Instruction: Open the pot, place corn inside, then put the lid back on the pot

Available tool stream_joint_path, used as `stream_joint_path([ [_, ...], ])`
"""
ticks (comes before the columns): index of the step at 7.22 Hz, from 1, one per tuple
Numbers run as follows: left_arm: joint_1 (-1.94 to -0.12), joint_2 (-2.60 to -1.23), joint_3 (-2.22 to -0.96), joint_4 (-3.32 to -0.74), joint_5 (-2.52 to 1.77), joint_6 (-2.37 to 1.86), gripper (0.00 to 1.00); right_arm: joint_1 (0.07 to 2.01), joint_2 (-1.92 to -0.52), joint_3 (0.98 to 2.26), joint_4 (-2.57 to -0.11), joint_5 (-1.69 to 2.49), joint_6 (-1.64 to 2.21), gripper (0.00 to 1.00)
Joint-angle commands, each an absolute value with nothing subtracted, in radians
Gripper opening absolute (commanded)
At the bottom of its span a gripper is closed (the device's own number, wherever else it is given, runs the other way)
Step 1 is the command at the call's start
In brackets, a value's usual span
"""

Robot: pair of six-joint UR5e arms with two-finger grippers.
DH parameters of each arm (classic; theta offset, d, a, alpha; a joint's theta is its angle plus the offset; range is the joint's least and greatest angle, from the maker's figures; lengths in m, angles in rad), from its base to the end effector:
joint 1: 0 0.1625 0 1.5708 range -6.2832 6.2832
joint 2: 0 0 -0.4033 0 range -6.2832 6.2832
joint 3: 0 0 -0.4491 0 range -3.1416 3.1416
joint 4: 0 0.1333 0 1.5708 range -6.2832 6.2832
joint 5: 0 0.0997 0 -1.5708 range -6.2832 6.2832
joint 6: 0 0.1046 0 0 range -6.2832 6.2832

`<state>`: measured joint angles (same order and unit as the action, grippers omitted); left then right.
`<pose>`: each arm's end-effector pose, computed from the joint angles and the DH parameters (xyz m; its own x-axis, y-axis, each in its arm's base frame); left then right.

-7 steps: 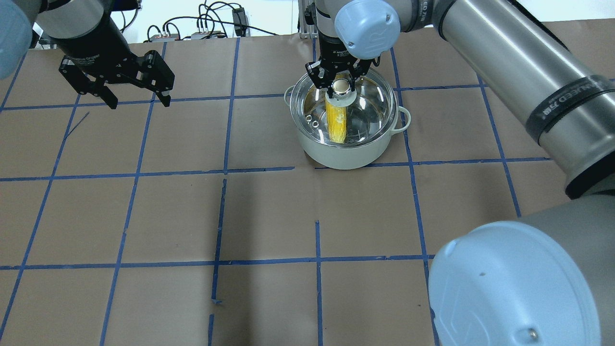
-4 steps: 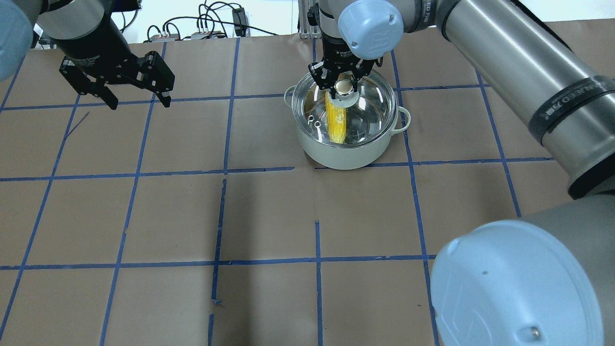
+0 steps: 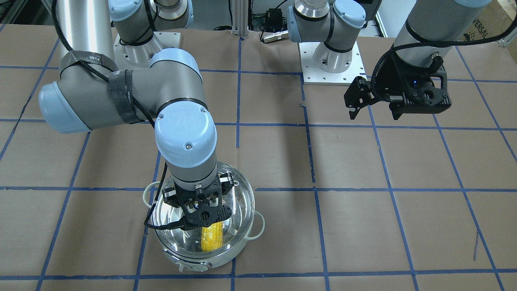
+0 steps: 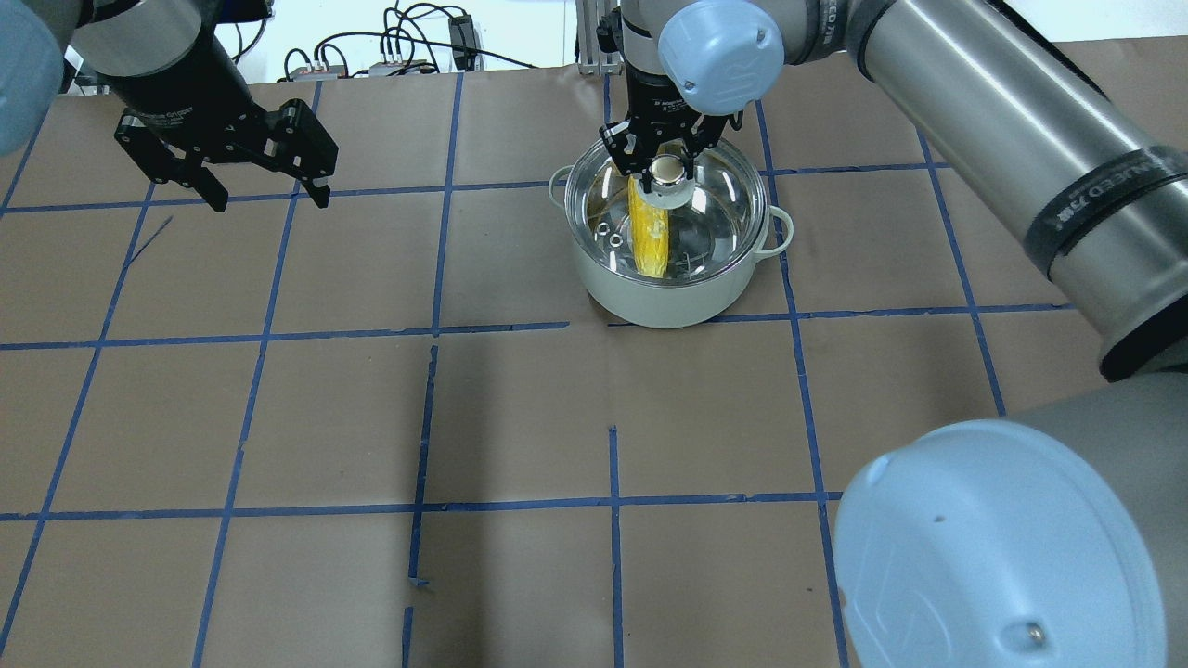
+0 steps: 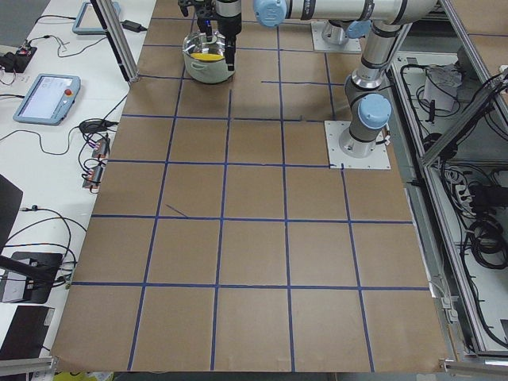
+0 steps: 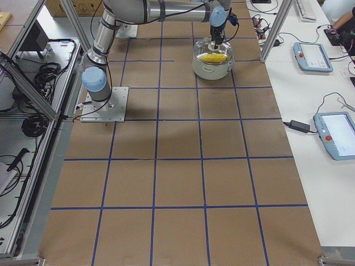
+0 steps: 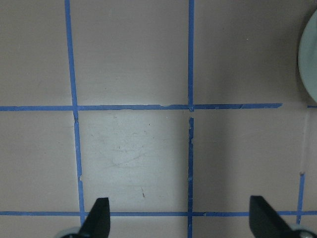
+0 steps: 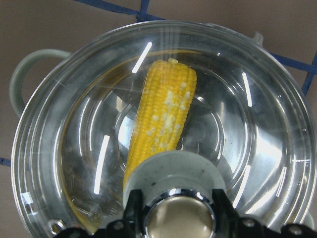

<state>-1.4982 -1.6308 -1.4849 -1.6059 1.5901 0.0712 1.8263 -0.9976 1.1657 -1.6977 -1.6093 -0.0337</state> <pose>-0.0895 -0.5799 0.4712 -0.9998 -0.0012 -0.0186 -0.0014 0.9999 0.0106 0.3163 -0.6996 0.3177 -0.9574 -0.2865 0.0371 -0.2849 0.9576 0.0425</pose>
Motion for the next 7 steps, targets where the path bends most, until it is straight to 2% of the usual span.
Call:
stream_joint_path([
  [1, -1.497, -1.629, -1.488, -1.606, 1.591, 0.072, 1.00, 1.810, -0.999, 1.166, -1.698, -1.608, -0.060, 0.35],
  [5, -1.499, -1.629, -1.488, -1.606, 1.591, 0.074, 1.00, 1.807, -0.997, 1.166, -1.698, -1.608, -0.067, 0.37],
  [6, -1.499, -1.631, -1.488, -1.606, 1.591, 0.072, 1.00, 1.809, -0.997, 1.163, -1.700, -1.614, -0.055, 0.59],
  [7, -1.499, -1.629, -1.488, -1.606, 1.589, 0.074, 1.00, 1.810, -1.000, 1.154, -1.706, -1.620, -0.039, 0.93],
])
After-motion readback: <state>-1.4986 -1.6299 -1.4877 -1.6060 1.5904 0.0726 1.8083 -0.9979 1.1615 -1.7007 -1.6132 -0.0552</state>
